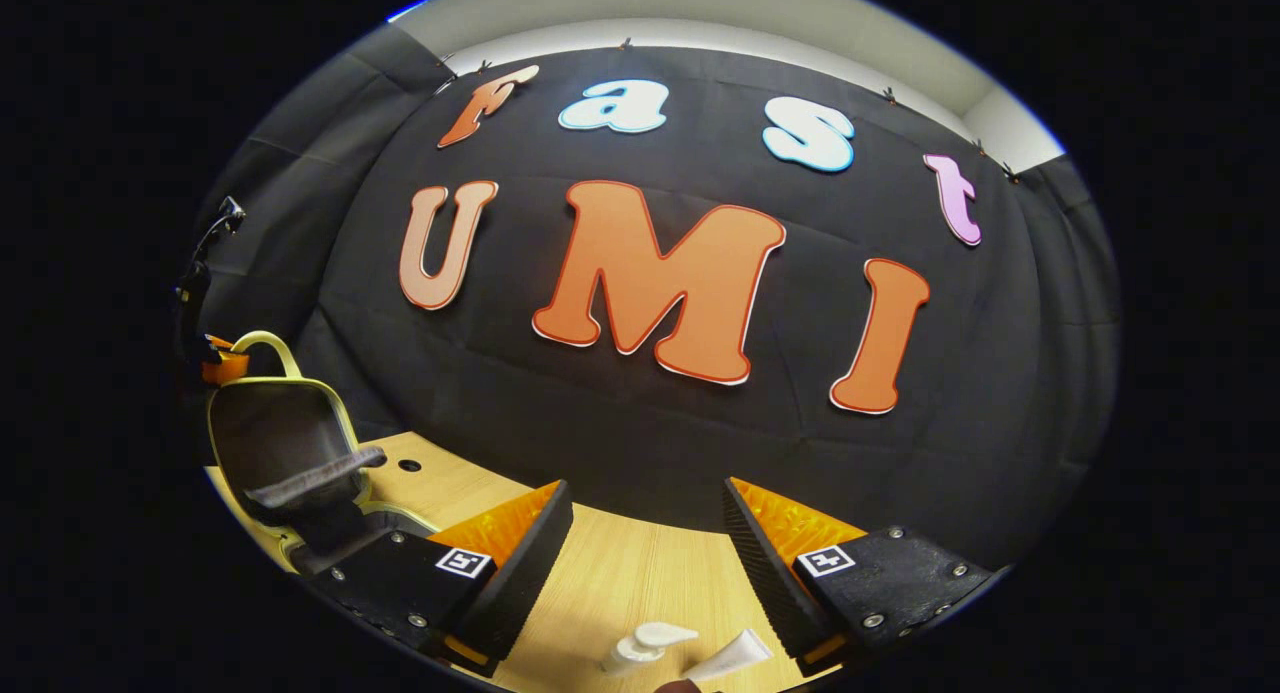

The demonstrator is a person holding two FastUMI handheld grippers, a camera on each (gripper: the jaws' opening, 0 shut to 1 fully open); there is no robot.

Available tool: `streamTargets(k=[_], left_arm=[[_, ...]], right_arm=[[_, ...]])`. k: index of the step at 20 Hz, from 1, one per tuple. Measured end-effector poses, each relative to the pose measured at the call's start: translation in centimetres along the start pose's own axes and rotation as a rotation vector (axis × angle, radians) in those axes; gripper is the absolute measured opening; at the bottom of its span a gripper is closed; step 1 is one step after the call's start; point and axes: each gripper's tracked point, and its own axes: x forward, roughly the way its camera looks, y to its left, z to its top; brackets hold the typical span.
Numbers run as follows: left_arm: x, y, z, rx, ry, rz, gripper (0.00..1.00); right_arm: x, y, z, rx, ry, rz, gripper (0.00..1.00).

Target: First open the suitcase, pack the skin care products into it, and then close the suitcase.

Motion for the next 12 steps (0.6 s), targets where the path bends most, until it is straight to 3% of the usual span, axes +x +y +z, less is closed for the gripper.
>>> streamTargets(k=[7,12], left_arm=[[2.5,5.1,-6.2,-0.031,0.142,0.05,0.06],[4.2,7.0,-11.8,-0.134,0.262,0.094,0.06]], right_arm=[[0.9,3.3,0.3,0.007,0.021,0.01,0.95],[0.8,3.5,-0.2,-0.004,0.041,0.002,0.96]])
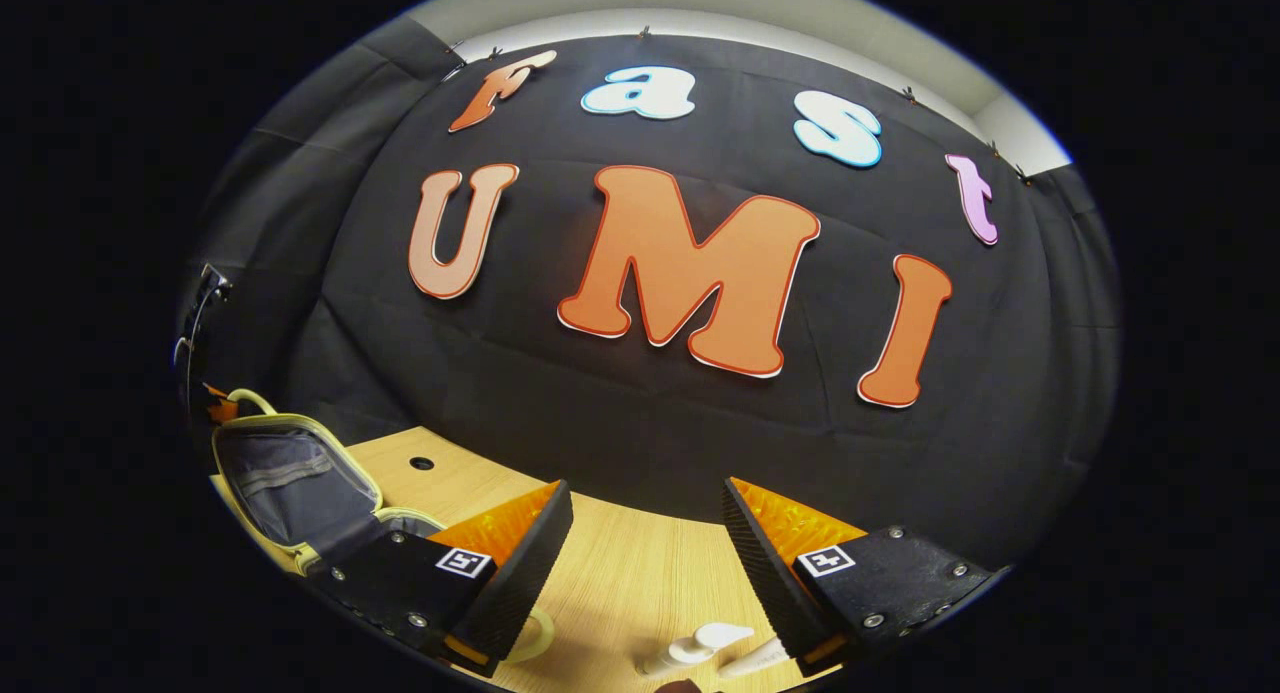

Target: First open the suitcase, pack the skin care products into it, and then close the suitcase.

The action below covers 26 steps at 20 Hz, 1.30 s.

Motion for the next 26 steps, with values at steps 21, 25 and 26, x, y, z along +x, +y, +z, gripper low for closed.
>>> streamTargets(k=[21,25,26], left_arm=[[-12.0,-15.2,9.6,0.057,-0.32,-0.147,0.98],[-15.4,-21.5,10.7,0.08,-0.369,-0.221,0.96],[-16.3,-23.1,10.9,0.087,-0.383,-0.243,0.98]], right_arm=[[-2.3,-6.2,-0.3,0.039,-0.017,-0.018,0.96],[-3.0,-8.7,-1.3,0.046,-0.007,-0.024,0.95],[-3.3,-9.4,-1.6,0.046,-0.006,-0.028,0.96]])
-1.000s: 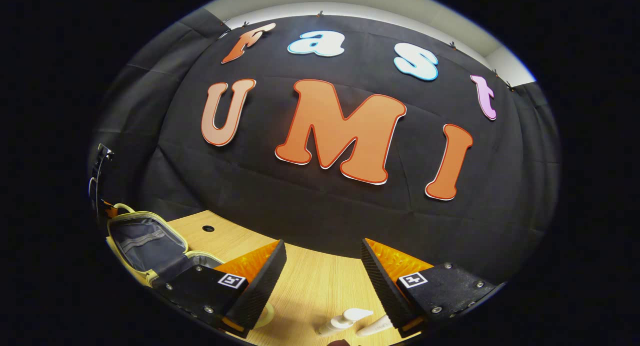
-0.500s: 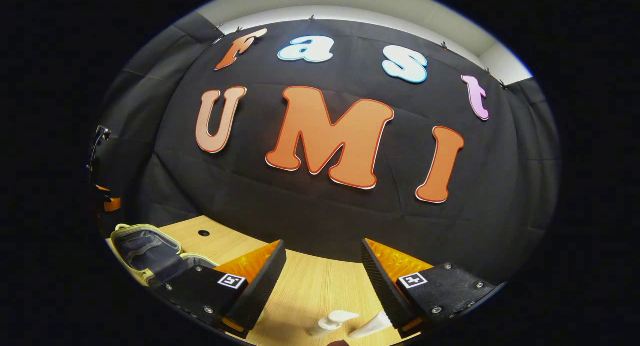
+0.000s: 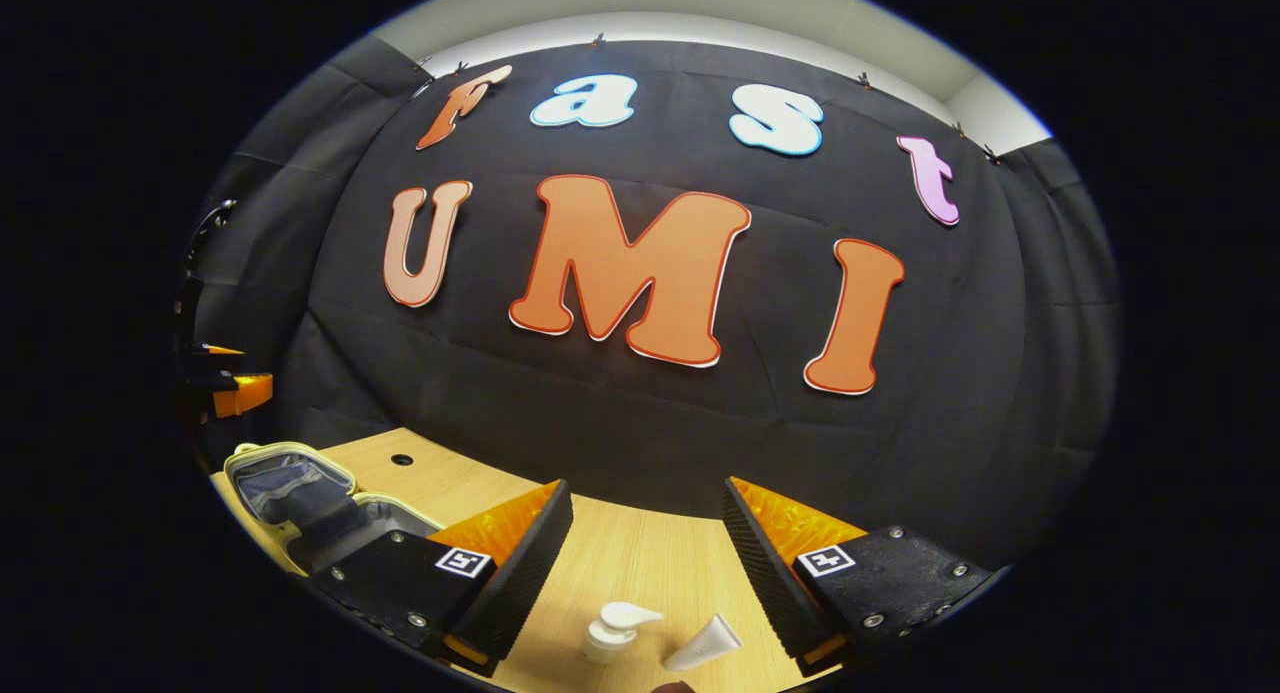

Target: First open the suitcase, pack the skin care products into it, and then close the suitcase.

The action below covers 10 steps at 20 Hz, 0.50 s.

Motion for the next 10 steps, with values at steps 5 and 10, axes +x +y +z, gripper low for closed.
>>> streamTargets(k=[5,10], left_arm=[[-0.7,-9.3,2.0,0.026,-0.045,-0.129,0.98],[-1.8,-17.3,3.2,0.045,-0.075,-0.217,0.98]], right_arm=[[-1.0,-3.2,-1.5,0.017,0.013,-0.015,0.96],[-1.7,-6.3,-3.9,0.025,0.044,-0.037,0.96]])
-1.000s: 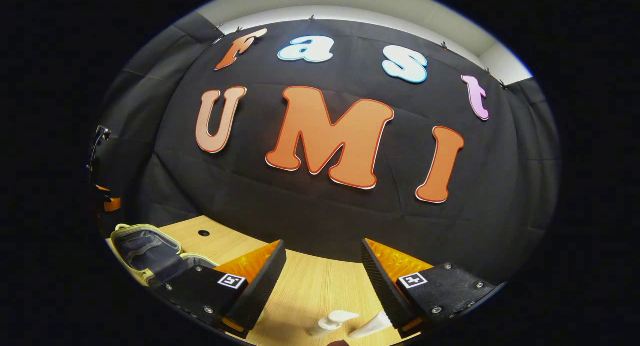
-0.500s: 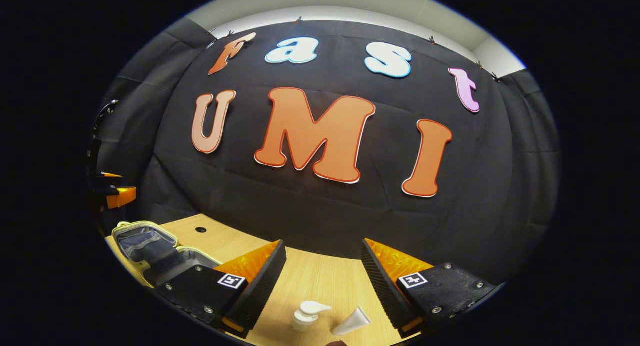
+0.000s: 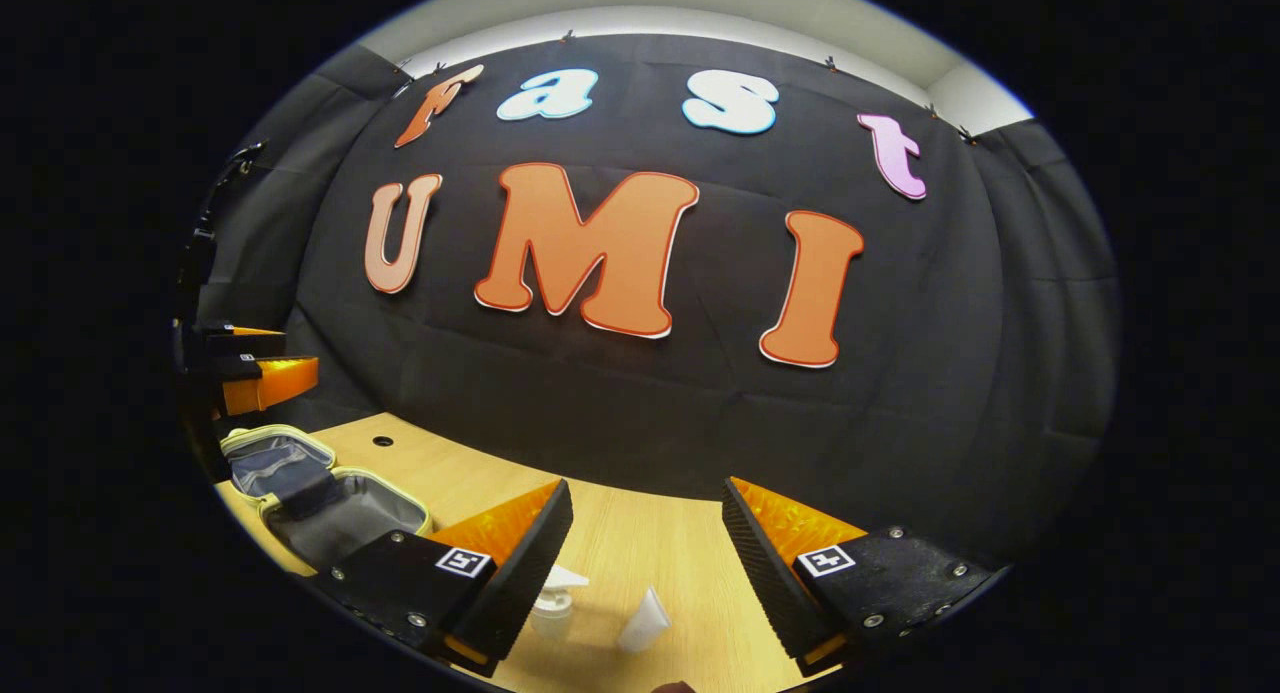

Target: First open the suitcase, pack the skin care products into it, and then close the suitcase.

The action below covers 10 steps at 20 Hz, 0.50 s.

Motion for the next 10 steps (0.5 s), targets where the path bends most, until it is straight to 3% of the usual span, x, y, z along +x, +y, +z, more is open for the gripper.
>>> streamTargets(k=[6,10], left_arm=[[-0.1,-8.8,-2.0,0.038,0.022,-0.118,0.98],[-0.9,-14.7,-5.7,0.051,0.092,-0.208,0.98]], right_arm=[[-0.7,-0.9,-4.1,0.012,0.052,0.029,0.95],[-1.0,-1.5,-7.2,-0.008,0.103,0.031,0.96]])
